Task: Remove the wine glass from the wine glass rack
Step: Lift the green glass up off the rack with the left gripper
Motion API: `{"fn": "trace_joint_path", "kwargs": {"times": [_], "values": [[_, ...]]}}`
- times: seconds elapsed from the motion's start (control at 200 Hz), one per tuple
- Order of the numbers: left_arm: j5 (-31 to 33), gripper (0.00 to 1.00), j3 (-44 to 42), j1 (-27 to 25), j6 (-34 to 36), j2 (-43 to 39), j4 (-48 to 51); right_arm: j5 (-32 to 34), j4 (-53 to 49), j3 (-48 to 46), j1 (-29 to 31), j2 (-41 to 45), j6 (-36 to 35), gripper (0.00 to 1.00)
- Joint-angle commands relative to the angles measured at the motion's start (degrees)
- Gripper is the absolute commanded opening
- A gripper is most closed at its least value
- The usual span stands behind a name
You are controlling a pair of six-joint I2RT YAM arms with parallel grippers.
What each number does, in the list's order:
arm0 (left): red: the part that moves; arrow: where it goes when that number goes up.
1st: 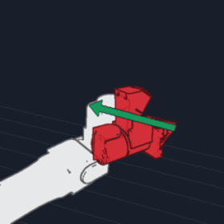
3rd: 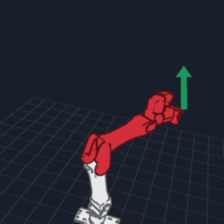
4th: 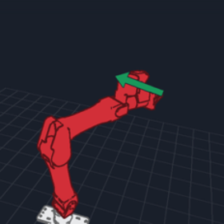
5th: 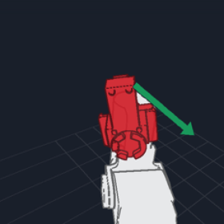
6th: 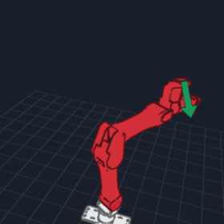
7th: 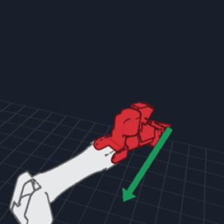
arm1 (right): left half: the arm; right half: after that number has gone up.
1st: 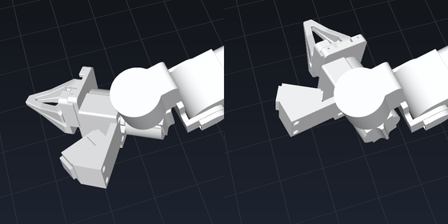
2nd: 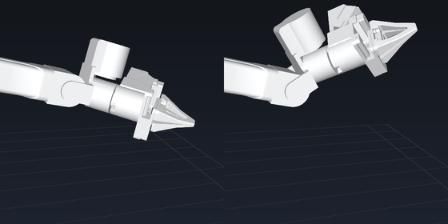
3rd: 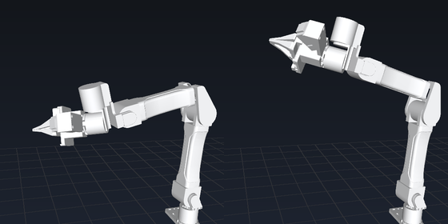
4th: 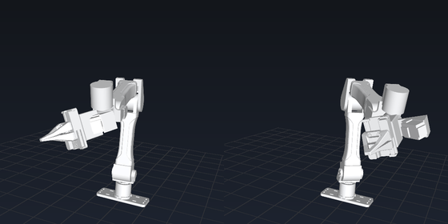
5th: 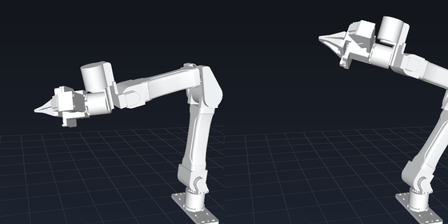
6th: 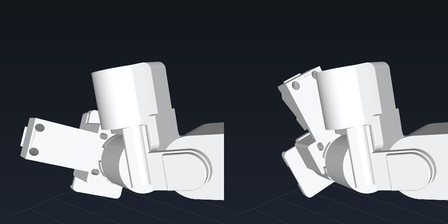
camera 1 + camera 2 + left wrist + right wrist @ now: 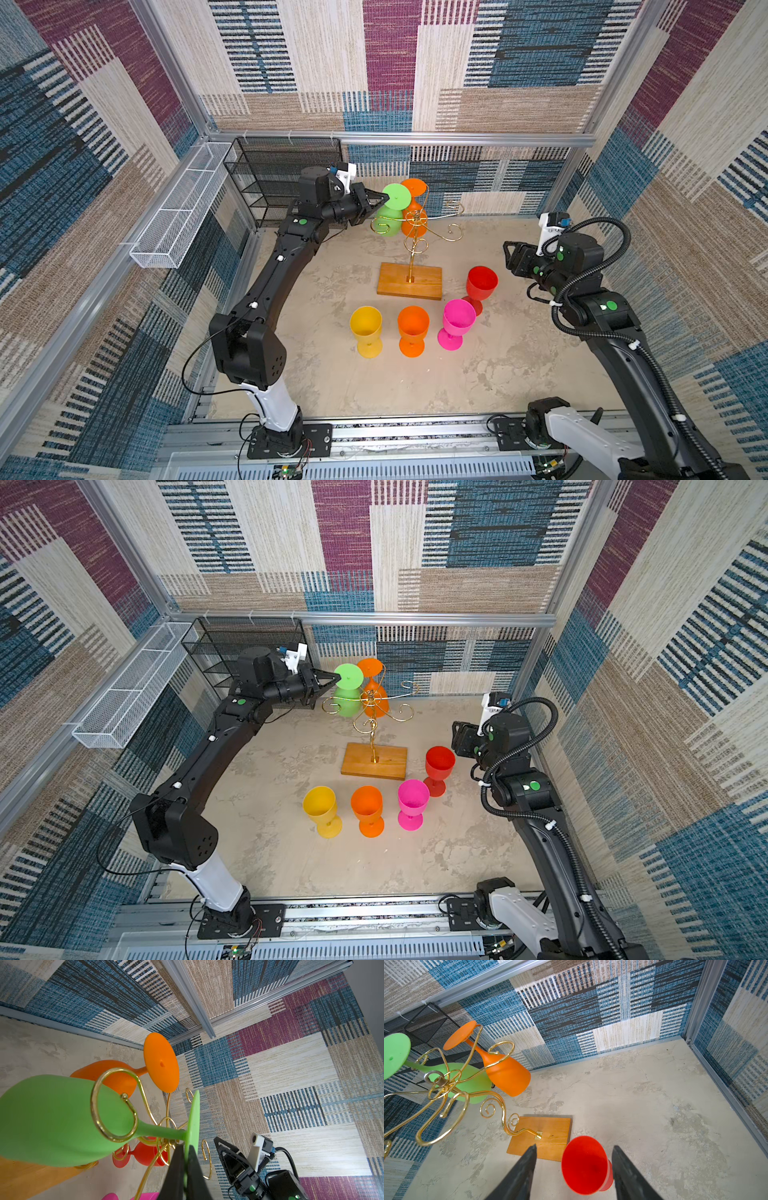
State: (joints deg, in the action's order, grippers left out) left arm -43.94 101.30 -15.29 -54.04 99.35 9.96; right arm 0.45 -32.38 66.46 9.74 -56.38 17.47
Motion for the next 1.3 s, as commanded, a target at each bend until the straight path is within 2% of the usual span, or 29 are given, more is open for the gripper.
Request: {"fn": "trace_joint_path", "kwargs": {"times": [0.0,0.245,0.436,0.646,0.806,0.941,1.032,1.132,1.297], "values": [[-0.81,0.00,-1.19,0.33,2.78,-1.72,1.48,-0.37,2.22,-0.01,0.00,0.03,-0.37,0.59],[-0.48,0.00,-4.89,2.74,2.91,-4.97,1.38,-0.50,2.11,-0.01,0.01,0.04,-0.33,0.59],[-0.32,0.00,-7.95,6.78,3.93,-9.20,2.77,-0.45,2.06,0.28,0.00,0.13,-0.34,0.59],[2.30,0.00,-10.02,13.33,6.76,-18.23,8.48,-1.17,2.57,0.85,-0.07,0.17,-0.25,0.59],[5.35,0.00,-7.21,14.14,8.27,-25.96,10.69,-5.02,7.23,0.14,0.02,1.63,0.15,0.59],[-0.40,0.00,-7.31,13.92,-0.25,-29.05,0.14,-12.06,14.80,-0.69,-0.05,2.58,1.83,0.59],[-4.44,0.00,-7.93,12.91,-8.55,-29.17,-9.79,-20.36,23.34,-1.91,-0.03,2.67,3.86,0.58],[-7.36,0.00,-8.39,9.91,-16.64,-28.12,-21.34,-29.15,36.27,-4.45,-0.02,2.13,8.50,0.57],[-7.96,0.00,-9.17,2.55,-28.84,-24.84,-40.34,-35.36,54.67,-6.17,0.01,-3.15,16.33,0.57]]}}
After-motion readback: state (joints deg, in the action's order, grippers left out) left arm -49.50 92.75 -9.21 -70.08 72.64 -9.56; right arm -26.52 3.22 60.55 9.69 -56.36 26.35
